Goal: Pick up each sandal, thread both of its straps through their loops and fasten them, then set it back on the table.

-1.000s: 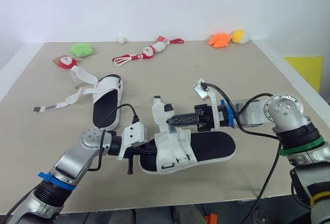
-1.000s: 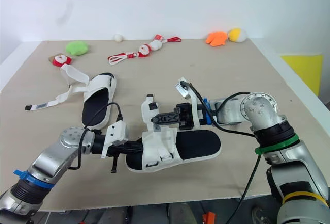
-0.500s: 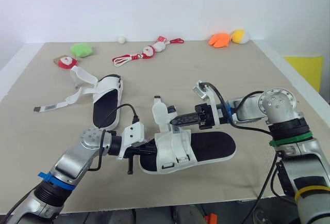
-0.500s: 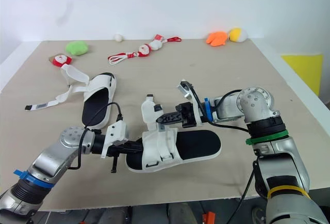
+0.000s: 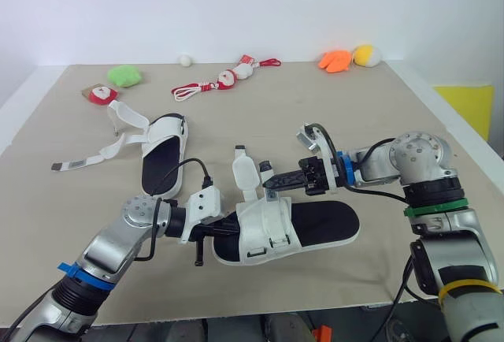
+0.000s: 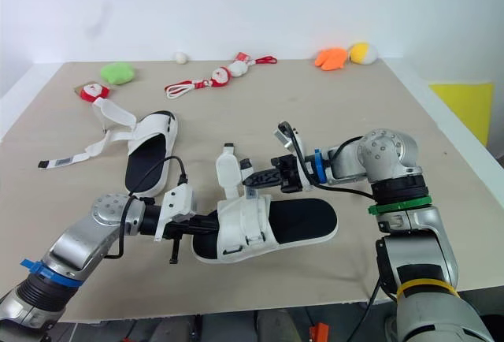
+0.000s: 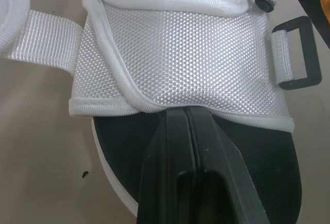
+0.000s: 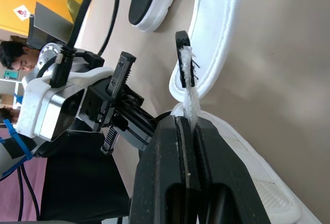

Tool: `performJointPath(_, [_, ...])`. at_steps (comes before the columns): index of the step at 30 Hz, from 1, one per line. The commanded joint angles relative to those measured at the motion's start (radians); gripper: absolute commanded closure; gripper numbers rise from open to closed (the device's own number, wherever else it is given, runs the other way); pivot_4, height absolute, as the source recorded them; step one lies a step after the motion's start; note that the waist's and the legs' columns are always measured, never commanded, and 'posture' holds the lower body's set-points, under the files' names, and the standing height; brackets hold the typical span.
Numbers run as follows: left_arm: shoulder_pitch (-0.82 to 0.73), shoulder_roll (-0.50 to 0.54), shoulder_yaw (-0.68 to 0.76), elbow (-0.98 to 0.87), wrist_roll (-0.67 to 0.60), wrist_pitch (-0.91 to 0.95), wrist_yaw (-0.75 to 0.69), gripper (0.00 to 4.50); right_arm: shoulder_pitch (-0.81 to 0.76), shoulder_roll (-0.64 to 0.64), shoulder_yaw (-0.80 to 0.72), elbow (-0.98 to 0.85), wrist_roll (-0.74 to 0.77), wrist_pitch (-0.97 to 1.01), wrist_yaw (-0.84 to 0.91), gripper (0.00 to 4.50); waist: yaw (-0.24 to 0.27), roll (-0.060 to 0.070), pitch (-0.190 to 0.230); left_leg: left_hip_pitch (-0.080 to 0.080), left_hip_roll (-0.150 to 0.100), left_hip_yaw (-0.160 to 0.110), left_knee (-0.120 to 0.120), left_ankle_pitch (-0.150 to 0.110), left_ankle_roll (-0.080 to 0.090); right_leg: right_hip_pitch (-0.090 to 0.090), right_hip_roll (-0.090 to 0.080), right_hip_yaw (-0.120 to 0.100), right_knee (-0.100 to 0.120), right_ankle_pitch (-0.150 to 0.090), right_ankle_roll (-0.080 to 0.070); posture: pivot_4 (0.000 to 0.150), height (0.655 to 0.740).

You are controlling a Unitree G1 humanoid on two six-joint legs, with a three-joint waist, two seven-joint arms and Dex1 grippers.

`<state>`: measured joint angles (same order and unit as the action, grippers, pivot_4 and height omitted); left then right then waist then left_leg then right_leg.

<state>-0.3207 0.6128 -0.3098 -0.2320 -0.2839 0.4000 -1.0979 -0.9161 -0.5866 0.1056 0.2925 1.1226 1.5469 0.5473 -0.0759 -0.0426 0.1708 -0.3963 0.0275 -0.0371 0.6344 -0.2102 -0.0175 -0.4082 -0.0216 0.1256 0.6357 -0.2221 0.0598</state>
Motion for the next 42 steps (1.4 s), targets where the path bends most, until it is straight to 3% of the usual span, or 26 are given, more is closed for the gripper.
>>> performJointPath(1, [0.019, 0.011, -0.023, 0.028, 0.033, 0.030, 0.015, 4.50, -0.030, 0.003, -0.032, -0.021, -0.044, 0.009, 0.035, 4.36, 0.000, 0.000, 0.000, 0.000, 0.000, 0.000, 0.000, 0.000, 0.000, 0.000, 0.000, 0.000, 0.000, 0.000, 0.000, 0.150, 0.7400])
performJointPath(16, [0.020, 0.009, -0.023, 0.031, 0.033, 0.027, 0.017, 4.50, -0.003, 0.007, 0.005, -0.061, -0.212, -0.003, 0.121, 4.36, 0.000, 0.000, 0.000, 0.000, 0.000, 0.000, 0.000, 0.000, 0.000, 0.000, 0.000, 0.000, 0.000, 0.000, 0.000, 0.150, 0.7400])
performJointPath(26, [0.022, 0.011, -0.022, 0.029, 0.033, 0.027, 0.017, 4.50, 0.038, -0.019, 0.105, -0.146, -0.311, -0.042, 0.175, 4.36, -0.001, 0.001, 0.000, 0.000, 0.000, -0.001, 0.000, 0.000, 0.000, 0.000, 0.000, 0.000, 0.000, 0.000, 0.000, 0.150, 0.7400])
performJointPath(27, [0.022, 0.011, -0.022, 0.030, 0.033, 0.027, 0.017, 4.50, 0.039, -0.021, 0.110, -0.152, -0.314, -0.042, 0.182, 3.71, -0.001, 0.002, -0.001, 0.000, 0.000, -0.001, 0.000, 0.000, 0.000, 0.000, 0.000, 0.000, 0.000, 0.000, 0.000, 0.150, 0.7400])
performJointPath(28, [0.021, 0.011, -0.022, 0.031, 0.034, 0.027, 0.017, 4.50, 0.039, -0.023, 0.113, -0.156, -0.318, -0.044, 0.189, 3.66, -0.001, 0.002, -0.001, 0.000, 0.000, -0.001, 0.000, 0.000, 0.000, 0.000, 0.000, 0.000, 0.000, 0.000, 0.000, 0.150, 0.7400])
performJointPath(29, [0.020, 0.010, -0.022, 0.032, 0.034, 0.026, 0.017, 4.50, 0.038, -0.023, 0.114, -0.158, -0.326, -0.052, 0.195, 3.08, -0.001, 0.002, -0.001, 0.000, 0.000, -0.001, 0.000, 0.000, 0.000, 0.000, 0.000, 0.000, 0.000, 0.000, 0.000, 0.150, 0.7400])
performJointPath(30, [0.020, 0.010, -0.022, 0.033, 0.034, 0.026, 0.018, 4.50, 0.037, -0.023, 0.113, -0.156, -0.333, -0.055, 0.200, 2.85, -0.001, 0.002, -0.001, 0.000, 0.000, -0.001, 0.000, 0.000, 0.000, 0.000, 0.000, 0.000, 0.000, 0.000, 0.000, 0.150, 0.7400])
performJointPath(31, [0.018, 0.009, -0.021, 0.035, 0.034, 0.025, 0.018, 4.50, 0.035, -0.023, 0.111, -0.153, -0.341, -0.060, 0.205, 2.16, -0.001, 0.002, -0.001, 0.000, 0.000, -0.001, 0.000, 0.000, 0.000, 0.000, 0.000, 0.000, 0.000, 0.000, 0.000, 0.150, 0.7400])
performJointPath(35, [0.016, 0.006, -0.021, 0.037, 0.035, 0.025, 0.020, 4.50, 0.011, -0.059, 0.128, -0.128, -0.391, -0.126, 0.255, 0.58, 0.000, 0.002, 0.000, -0.001, 0.000, -0.001, 0.000, 0.000, -0.001, -0.001, 0.000, 0.000, -0.001, 0.000, 0.000, 0.150, 0.7400])
performJointPath(38, [0.016, 0.005, -0.020, 0.038, 0.035, 0.024, 0.021, 4.50, -0.059, -0.074, 0.105, -0.022, -0.410, -0.150, 0.313, 0.06, -0.001, 0.004, 0.001, -0.002, 0.000, -0.001, 0.000, 0.000, -0.001, -0.001, 0.000, 0.000, -0.002, 0.000, 0.000, 0.150, 0.7400])
performJointPath(42, [0.014, 0.002, -0.020, 0.044, 0.038, 0.020, 0.022, 4.50, -0.189, -0.004, -0.018, 0.203, -0.397, -0.101, 0.310, 0.06, -0.002, 0.009, 0.004, -0.002, -0.001, -0.001, 0.000, 0.000, -0.001, -0.001, 0.000, 0.000, -0.002, 0.000, 0.001, 0.150, 0.7400])
